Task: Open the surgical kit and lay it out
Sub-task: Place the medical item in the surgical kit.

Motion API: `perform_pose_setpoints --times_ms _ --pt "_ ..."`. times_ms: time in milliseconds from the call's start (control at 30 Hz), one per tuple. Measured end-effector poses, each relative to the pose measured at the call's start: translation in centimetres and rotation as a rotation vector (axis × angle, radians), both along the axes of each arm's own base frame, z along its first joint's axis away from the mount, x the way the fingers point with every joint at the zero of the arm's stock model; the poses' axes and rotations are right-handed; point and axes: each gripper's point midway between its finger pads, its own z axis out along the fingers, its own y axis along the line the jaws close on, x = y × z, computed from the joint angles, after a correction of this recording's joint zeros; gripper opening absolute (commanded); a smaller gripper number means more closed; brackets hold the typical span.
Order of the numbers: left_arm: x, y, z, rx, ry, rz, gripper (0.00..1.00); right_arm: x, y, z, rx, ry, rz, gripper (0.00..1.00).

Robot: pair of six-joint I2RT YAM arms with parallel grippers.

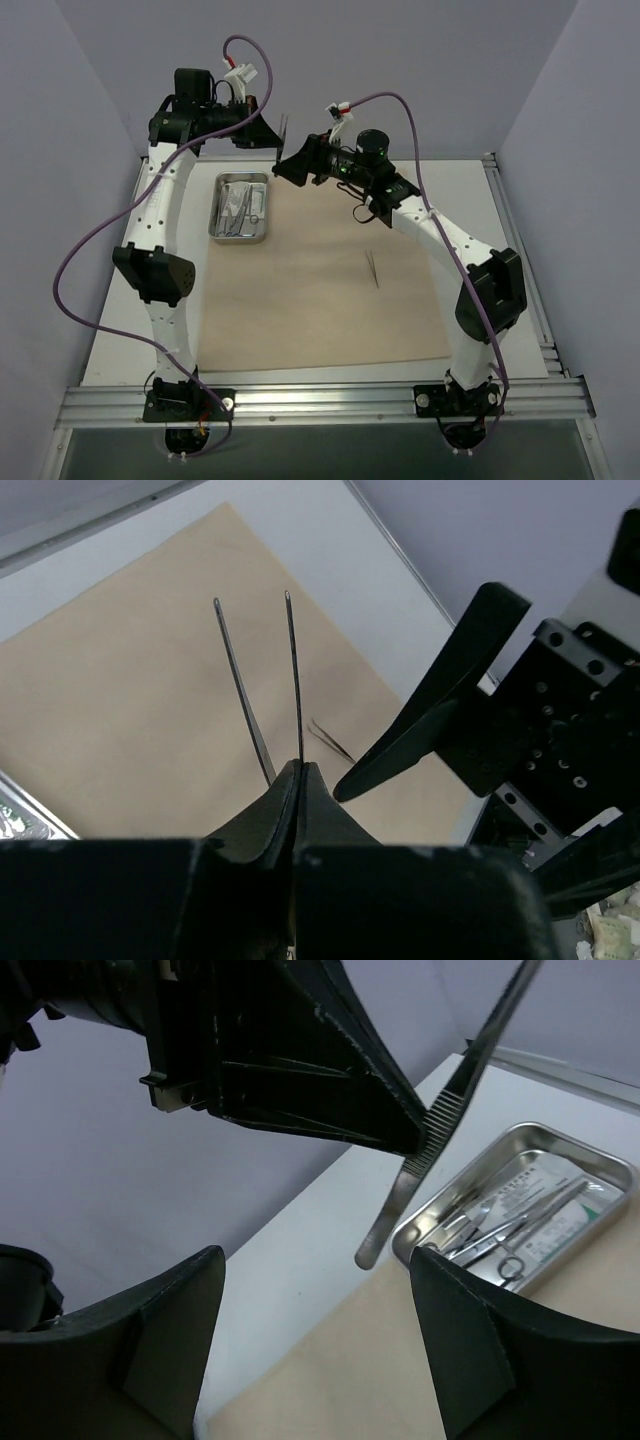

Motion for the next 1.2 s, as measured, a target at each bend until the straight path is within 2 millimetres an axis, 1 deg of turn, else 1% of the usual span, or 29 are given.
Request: perform_pose_setpoints --times_ms 67,133,233,267,367,533,567,633,667,833,933,967,1000,1100,1133,1167,1200 --pt "-0.4 -0.5 0.5 -0.024 -0.001 -0.026 0.02 -0.5 0.7 0.1 0.022 0.003 0.039 0.66" --pt "-0.7 -0.8 0.8 -0.044 0.003 -0.046 0.02 -0.6 0.9 0.4 0.044 0.001 0.054 0.64" --pt "-1.2 -1.2 1.3 -0.073 0.009 -0.078 0.02 -0.4 0.6 0.8 0.073 0.002 0.06 0.56" --pt "-1.3 -1.3 1.4 -0.081 0.01 -0.09 0.02 -0.4 0.5 0.8 0.086 0.009 0.064 0.51" --pt "-1.8 -1.7 1.9 -0.105 0.011 -0.123 0.02 0.0 0.5 1.0 0.128 0.019 0.078 0.45" --pt "-2.2 -2.0 2.6 -0.136 0.003 -0.159 0.02 0.5 0.7 -0.1 0.164 0.068 0.098 0.42" --pt "-2.4 -2.1 2.7 -0.142 0.003 -0.167 0.02 0.6 0.7 -0.4 0.166 0.075 0.1 0.38" --pt "-2.5 -2.2 2.9 -0.149 0.001 -0.177 0.02 0.6 0.7 -0.7 0.174 0.091 0.102 0.35" --pt "-2.6 -2.2 3.0 -0.152 0.001 -0.182 0.02 0.6 0.7 -0.7 0.18 0.094 0.104 0.32" --pt "-2.7 -2.3 2.7 -0.158 0.013 -0.193 0.02 0.6 0.5 0.0 0.214 0.091 0.109 0.23" --pt "-2.8 -2.3 2.6 -0.16 0.021 -0.195 0.02 0.5 0.4 0.2 0.223 0.092 0.11 0.1" --pt "-2.8 -2.4 2.6 -0.161 0.022 -0.196 0.02 0.5 0.5 0.2 0.224 0.095 0.11 0.03" --pt "-2.8 -2.3 2.6 -0.16 0.019 -0.195 0.02 0.5 0.5 0.1 0.225 0.099 0.111 0.0" --pt "-2.7 -2.3 2.7 -0.161 0.014 -0.193 0.02 0.6 0.4 0.1 0.229 0.11 0.114 0.0" --pt "-2.7 -2.3 2.7 -0.16 0.014 -0.193 0.06 0.6 0.3 0.1 0.228 0.11 0.111 0.0" --pt "-2.6 -2.3 2.7 -0.159 0.013 -0.192 0.14 0.7 0.3 0.0 0.226 0.111 0.11 0.0" --pt "-2.6 -2.2 2.6 -0.155 0.008 -0.191 0.26 0.7 0.3 -0.1 0.222 0.112 0.107 0.0"
